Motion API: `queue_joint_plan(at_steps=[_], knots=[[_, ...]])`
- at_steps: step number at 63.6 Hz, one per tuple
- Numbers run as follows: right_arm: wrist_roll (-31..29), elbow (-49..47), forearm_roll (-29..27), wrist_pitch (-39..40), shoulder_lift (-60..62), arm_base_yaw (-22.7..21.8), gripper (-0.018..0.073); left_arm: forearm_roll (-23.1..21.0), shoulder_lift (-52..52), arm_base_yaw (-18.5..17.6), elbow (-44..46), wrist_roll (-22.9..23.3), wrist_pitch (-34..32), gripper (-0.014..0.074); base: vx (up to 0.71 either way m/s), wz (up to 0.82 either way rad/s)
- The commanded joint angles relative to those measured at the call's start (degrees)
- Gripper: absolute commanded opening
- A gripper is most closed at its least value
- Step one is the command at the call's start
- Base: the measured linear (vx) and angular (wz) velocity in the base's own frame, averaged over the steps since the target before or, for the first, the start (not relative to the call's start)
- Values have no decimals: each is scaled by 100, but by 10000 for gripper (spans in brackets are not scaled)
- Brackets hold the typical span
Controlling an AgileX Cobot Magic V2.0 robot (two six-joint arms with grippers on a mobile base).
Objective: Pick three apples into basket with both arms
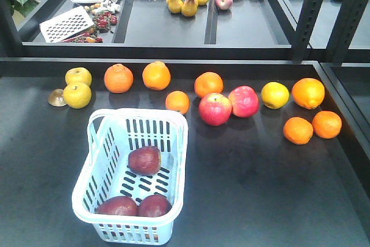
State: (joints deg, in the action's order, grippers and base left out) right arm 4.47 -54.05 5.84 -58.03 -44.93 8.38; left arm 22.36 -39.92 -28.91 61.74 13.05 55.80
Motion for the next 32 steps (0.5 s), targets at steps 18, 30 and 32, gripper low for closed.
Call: queue_joint_plan(at_steps=[18, 30, 32], knots=[[-2, -140, 109, 311, 16, -37, -9, -44, 1271, 331, -1937, 47, -2979, -6, 0, 0], [-2, -140, 109, 311, 16, -37, -9, -607, 2113, 979, -3550, 23, -4702, -6, 0, 0], [-2, -140, 109, 311, 16, -37, -9, -699, 2259, 1093, -3769, 23, -4948, -6, 0, 0]])
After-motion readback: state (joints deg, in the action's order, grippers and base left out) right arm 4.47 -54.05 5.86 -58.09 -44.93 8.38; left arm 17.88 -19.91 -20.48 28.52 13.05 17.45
